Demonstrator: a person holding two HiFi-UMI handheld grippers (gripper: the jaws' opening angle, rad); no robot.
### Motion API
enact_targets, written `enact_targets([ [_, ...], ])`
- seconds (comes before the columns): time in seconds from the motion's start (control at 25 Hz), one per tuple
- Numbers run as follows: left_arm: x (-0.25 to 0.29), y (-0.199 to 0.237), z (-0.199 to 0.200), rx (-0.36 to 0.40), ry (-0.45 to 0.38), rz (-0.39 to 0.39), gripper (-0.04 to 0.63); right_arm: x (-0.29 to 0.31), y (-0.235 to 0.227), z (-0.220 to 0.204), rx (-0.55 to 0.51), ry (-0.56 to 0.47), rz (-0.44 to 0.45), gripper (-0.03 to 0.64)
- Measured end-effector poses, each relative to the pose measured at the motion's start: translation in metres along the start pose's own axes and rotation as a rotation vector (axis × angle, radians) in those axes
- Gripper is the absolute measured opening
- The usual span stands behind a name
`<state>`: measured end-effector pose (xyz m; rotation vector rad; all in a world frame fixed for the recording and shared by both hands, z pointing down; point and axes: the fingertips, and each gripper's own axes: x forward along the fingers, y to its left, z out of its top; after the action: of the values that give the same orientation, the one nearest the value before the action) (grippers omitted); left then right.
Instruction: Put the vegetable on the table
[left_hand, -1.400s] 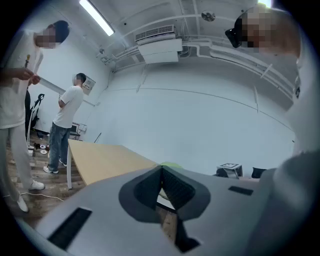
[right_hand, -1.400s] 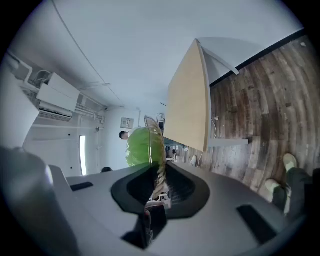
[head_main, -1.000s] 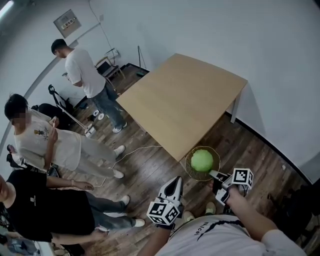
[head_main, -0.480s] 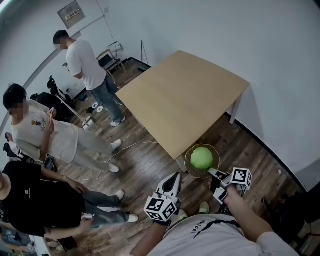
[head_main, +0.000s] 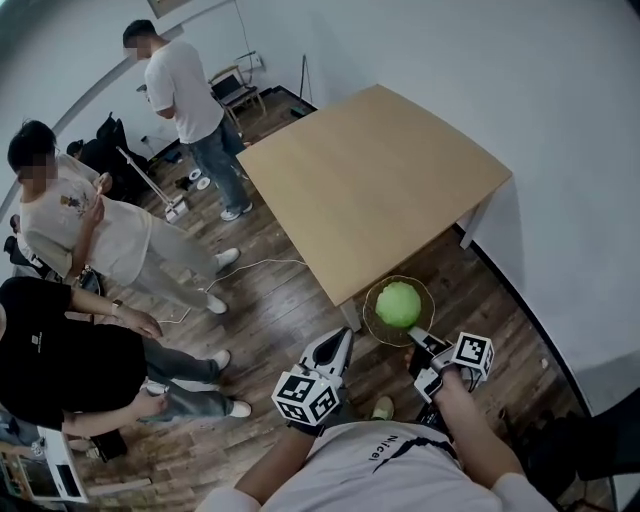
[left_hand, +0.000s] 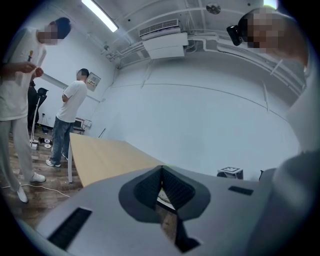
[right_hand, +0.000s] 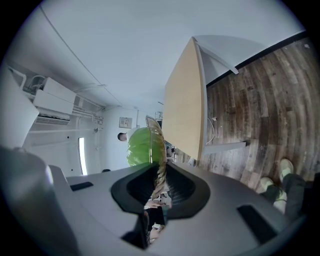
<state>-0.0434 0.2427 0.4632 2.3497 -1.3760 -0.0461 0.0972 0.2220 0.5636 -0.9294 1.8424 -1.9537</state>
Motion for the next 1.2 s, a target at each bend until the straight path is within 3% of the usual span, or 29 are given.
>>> enact_targets([
  [0.48,0.067,0.021,0.007,0.008,0.026,-0.025,0.012,0.041,-0.005,0.047,0.016,0.003,0.013,0.057],
  [1.04,0.173,0.110,0.058,0.034,0.027,-0.136,0.012,0.149,-0.002,0.119,0.004,-0.045,0.005,0.057],
  [1.2,0.192,0.139,0.060,0.000,0.040,-0.145,0.012,0.180,-0.013,0.133,0.026,-0.052,-0.013,0.057],
])
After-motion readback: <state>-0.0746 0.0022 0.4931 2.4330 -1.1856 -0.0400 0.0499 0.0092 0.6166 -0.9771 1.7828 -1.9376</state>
